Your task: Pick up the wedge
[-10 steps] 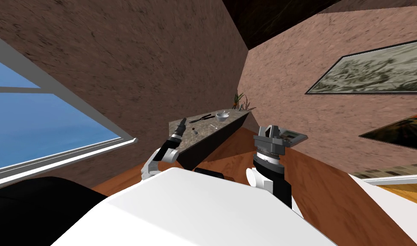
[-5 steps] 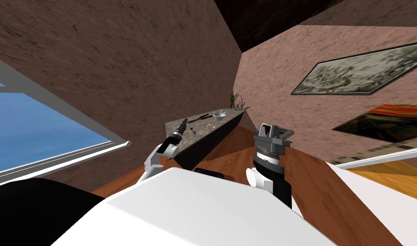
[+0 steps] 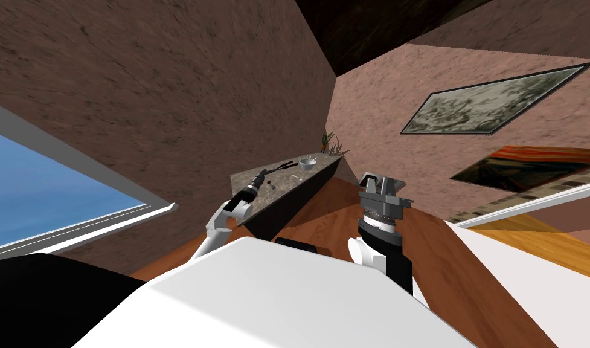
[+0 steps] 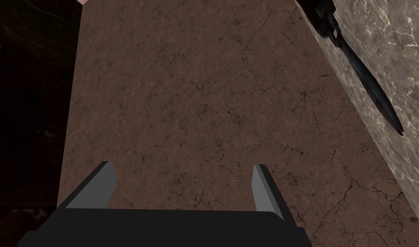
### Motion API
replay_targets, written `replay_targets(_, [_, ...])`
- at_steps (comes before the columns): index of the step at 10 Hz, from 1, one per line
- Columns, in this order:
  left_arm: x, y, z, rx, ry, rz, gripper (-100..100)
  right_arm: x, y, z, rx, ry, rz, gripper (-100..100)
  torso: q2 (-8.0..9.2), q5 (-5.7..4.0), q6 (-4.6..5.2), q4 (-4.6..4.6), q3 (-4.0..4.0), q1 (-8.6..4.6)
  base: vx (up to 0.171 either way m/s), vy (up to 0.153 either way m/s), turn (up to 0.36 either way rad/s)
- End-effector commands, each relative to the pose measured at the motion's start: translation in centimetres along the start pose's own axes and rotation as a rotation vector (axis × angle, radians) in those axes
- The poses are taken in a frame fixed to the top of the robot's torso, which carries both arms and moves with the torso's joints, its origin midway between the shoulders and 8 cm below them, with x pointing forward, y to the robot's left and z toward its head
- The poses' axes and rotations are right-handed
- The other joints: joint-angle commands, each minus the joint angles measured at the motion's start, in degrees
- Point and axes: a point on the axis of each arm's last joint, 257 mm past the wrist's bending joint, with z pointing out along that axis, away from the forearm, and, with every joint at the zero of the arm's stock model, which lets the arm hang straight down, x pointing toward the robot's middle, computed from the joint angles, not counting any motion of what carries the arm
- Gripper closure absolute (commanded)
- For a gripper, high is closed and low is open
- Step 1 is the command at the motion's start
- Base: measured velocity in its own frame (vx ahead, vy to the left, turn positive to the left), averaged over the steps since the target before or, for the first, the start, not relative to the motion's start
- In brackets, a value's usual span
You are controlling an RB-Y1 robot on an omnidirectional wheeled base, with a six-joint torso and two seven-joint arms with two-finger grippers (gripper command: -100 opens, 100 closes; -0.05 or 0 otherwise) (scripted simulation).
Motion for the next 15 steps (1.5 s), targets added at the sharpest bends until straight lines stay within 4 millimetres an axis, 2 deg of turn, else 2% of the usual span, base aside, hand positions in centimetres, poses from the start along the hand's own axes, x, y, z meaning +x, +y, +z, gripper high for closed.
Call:
replay_targets(1, [0.0, 1.5, 0.3, -0.046, 0.016, 0.010, -100, 0.0, 0.0, 0.0, 0.000, 0.000, 0.000, 0, 0.00, 0.00, 0.00, 0.00, 0.00, 0.00, -0.015, 0.002, -0.091])
replay_targets(4, [-0.4, 4.6, 1.6, -0.137, 0.050, 0.039, -100, 0.0, 0.0, 0.0, 0.000, 0.000, 0.000, 0, 0.00, 0.01, -0.04, 0.00, 0.00, 0.02, -0.014, 0.001, -0.111])
replay_targets(6, [0.0, 5.5, 1.5, -0.172, 0.063, 0.039, -100, 0.0, 0.0, 0.0, 0.000, 0.000, 0.000, 0, -0.02, 0.01, -0.04, 0.00, -0.01, 0.01, -0.005, 0.001, -0.038])
replay_targets(9, [-0.3, 9.0, 2.2, -0.278, 0.106, 0.059, -100, 0.0, 0.0, 0.0, 0.000, 0.000, 0.000, 0, -0.04, 0.00, -0.05, -0.01, -0.02, 0.00, -0.001, -0.005, -0.114])
replay_targets(11, [0.0, 9.9, 1.9, -0.311, 0.119, 0.058, -100, 0.0, 0.0, 0.0, 0.000, 0.000, 0.000, 0, -0.07, 0.00, -0.05, -0.02, -0.04, -0.01, 0.001, -0.001, -0.034])
replay_targets(12, [-0.2, 11.4, 2.2, -0.355, 0.137, 0.065, -100, 0.0, 0.0, 0.0, 0.000, 0.000, 0.000, 0, -0.06, 0.00, -0.06, -0.02, -0.03, 0.00, 0.006, -0.009, -0.131])
replay_targets(14, [0.1, 12.1, 1.9, -0.383, 0.149, 0.065, -100, 0.0, 0.0, 0.0, 0.000, 0.000, 0.000, 0, -0.08, 0.00, -0.05, -0.02, -0.04, -0.02, 0.006, -0.003, -0.029])
replay_targets(15, [-0.1, 13.7, 2.0, -0.431, 0.170, 0.070, -100, 0.0, 0.0, 0.0, 0.000, 0.000, 0.000, 0, -0.07, 0.00, -0.06, -0.02, -0.04, -0.01, 0.011, -0.009, -0.128])
